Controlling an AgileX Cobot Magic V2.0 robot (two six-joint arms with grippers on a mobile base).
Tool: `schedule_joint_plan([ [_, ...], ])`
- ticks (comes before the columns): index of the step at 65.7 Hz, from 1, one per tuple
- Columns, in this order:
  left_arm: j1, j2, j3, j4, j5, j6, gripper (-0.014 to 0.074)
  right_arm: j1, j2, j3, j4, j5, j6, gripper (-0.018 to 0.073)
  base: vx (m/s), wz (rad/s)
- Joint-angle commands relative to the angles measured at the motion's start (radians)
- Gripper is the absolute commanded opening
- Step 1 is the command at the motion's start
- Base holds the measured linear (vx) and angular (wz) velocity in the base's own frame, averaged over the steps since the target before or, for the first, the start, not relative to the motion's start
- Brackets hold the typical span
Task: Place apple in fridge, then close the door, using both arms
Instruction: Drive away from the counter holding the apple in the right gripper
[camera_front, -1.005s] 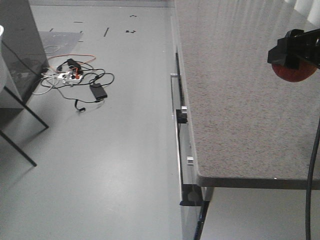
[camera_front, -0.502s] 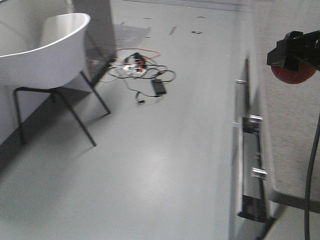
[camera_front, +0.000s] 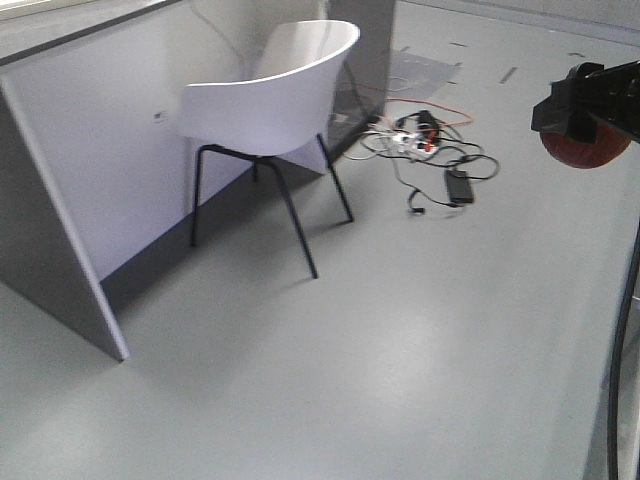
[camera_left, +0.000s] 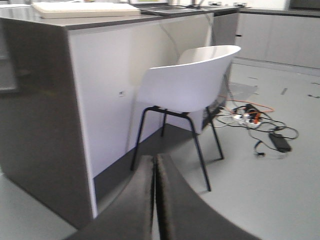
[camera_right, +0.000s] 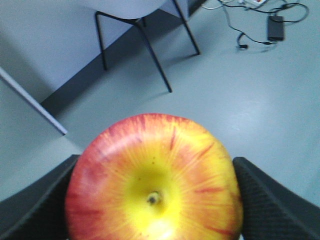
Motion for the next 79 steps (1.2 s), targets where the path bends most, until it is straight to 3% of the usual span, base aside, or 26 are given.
schedule_joint_plan([
  [1,0.0,-0.016,0.015,-0.005,-0.069,-0.005,-0.0007,-0.002,-0.031,-0.032,0.01,-0.066,-0.01,0.015,0.0,0.47],
  [79,0.0,-0.016,0.015,-0.005,-0.069,-0.005,-0.0007,-0.002,-0.031,-0.032,0.01,-0.066,-0.01,0.015,0.04,0.44],
])
